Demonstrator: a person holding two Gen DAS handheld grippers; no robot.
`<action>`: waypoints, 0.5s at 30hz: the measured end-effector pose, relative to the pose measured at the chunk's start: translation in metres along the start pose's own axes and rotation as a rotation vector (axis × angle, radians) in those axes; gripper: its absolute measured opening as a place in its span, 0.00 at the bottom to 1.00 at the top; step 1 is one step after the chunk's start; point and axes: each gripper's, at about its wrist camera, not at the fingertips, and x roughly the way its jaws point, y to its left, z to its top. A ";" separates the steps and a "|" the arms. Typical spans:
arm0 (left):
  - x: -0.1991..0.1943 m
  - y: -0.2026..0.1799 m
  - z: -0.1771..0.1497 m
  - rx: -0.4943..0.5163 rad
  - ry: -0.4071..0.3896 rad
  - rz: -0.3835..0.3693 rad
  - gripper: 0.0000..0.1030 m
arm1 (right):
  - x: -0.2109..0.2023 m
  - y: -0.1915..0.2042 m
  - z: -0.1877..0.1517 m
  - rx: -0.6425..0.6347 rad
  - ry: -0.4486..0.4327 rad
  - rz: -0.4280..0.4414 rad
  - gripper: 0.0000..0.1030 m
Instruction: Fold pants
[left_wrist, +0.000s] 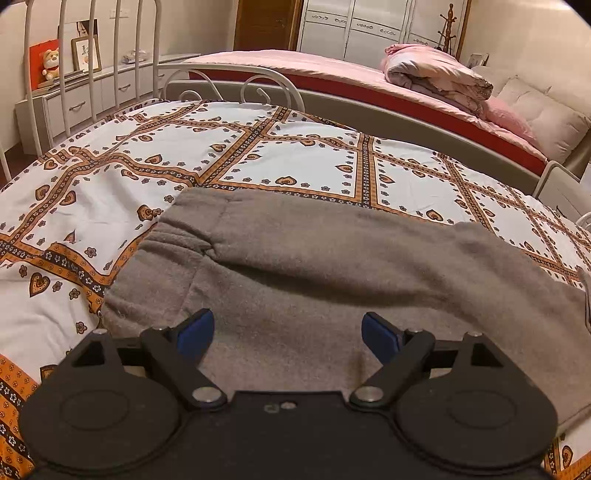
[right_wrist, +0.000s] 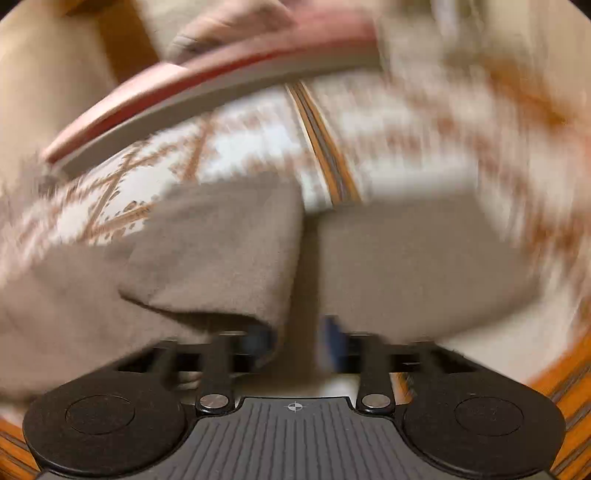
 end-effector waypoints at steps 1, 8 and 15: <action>0.000 0.000 0.000 -0.005 0.000 0.001 0.78 | -0.007 0.011 0.000 -0.091 -0.045 -0.023 0.62; 0.000 -0.001 0.001 -0.019 -0.001 0.009 0.79 | 0.012 0.077 -0.011 -0.455 -0.085 0.026 0.61; -0.003 0.006 -0.001 -0.027 -0.013 -0.027 0.79 | 0.062 0.133 -0.033 -0.730 -0.037 -0.030 0.61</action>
